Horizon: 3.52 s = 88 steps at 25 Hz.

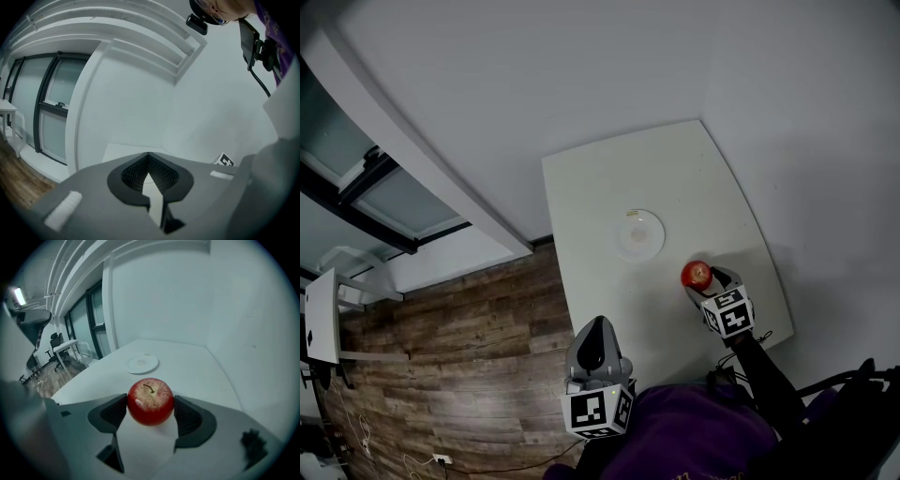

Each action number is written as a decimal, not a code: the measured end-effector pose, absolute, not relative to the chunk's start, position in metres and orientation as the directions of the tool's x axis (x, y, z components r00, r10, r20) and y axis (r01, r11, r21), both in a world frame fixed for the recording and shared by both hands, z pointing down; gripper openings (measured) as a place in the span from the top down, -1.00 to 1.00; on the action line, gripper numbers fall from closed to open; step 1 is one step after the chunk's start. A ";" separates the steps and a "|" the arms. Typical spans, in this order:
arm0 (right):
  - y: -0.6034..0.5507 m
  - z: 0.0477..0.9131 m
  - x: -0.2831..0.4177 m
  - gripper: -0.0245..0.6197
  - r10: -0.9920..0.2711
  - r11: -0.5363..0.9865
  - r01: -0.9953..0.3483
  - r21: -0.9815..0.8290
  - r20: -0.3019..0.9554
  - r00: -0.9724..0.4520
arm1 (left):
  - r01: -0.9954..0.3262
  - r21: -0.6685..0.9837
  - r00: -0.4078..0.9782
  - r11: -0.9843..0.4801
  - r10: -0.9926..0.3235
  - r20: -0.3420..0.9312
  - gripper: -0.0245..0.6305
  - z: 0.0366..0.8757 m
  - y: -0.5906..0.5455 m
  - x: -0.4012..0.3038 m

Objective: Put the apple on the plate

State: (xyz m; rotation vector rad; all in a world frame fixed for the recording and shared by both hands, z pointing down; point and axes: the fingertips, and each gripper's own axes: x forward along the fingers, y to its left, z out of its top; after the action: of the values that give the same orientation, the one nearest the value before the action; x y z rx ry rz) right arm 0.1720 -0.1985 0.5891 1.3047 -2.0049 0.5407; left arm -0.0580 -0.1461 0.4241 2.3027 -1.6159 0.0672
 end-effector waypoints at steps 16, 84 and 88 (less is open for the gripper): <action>-0.219 0.579 0.146 -0.09 -0.644 0.468 -0.883 0.033 0.697 -0.316 | -0.935 0.238 0.318 -0.264 -0.919 0.231 0.91 0.428 -0.145 -0.076; -0.325 0.590 0.061 -0.09 -0.606 0.637 -0.767 0.080 0.666 -0.434 | -0.971 0.208 0.179 -0.115 -0.929 0.323 0.91 0.450 -0.148 -0.109; -0.327 0.590 0.060 -0.09 -0.602 0.644 -0.761 0.081 0.668 -0.438 | -0.972 0.204 0.177 -0.114 -0.930 0.323 0.91 0.449 -0.148 -0.108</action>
State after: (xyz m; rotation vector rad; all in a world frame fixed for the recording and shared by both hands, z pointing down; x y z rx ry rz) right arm 0.0600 -0.3266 0.5902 1.0553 -2.1852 0.3035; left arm -0.1076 -0.1480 0.4493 2.0957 -1.7991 0.1610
